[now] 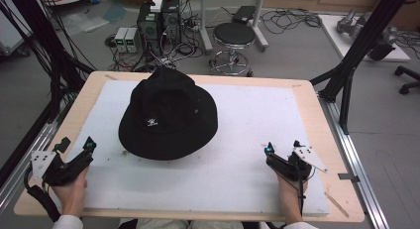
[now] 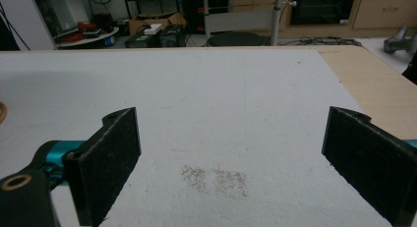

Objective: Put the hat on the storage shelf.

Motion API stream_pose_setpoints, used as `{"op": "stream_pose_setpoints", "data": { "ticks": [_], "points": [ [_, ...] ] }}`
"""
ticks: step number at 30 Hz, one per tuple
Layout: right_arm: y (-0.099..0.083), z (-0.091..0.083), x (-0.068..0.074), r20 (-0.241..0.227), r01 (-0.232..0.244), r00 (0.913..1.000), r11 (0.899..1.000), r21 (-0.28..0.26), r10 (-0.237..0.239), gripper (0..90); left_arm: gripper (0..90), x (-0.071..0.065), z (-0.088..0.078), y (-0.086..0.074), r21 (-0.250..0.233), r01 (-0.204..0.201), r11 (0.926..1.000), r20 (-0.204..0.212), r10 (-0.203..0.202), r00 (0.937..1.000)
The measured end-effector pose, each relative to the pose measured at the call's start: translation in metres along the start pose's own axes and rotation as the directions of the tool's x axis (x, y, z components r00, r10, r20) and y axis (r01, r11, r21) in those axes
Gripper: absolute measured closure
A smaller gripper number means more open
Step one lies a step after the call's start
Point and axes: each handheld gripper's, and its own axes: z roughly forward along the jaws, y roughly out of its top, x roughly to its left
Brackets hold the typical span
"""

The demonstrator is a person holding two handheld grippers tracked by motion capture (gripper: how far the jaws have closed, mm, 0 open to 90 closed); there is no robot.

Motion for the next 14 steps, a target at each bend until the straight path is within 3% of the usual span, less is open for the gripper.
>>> {"op": "stream_pose_setpoints", "data": {
  "ticks": [14],
  "points": [
    [-0.0002,0.0004,-0.0010,-0.004,-0.006,1.0000,1.000,0.005,0.006,6.8,22.7,-0.0014,0.0021,-0.0014,0.012,0.002,0.9999,0.018,-0.002,0.9998]
  ]
}}
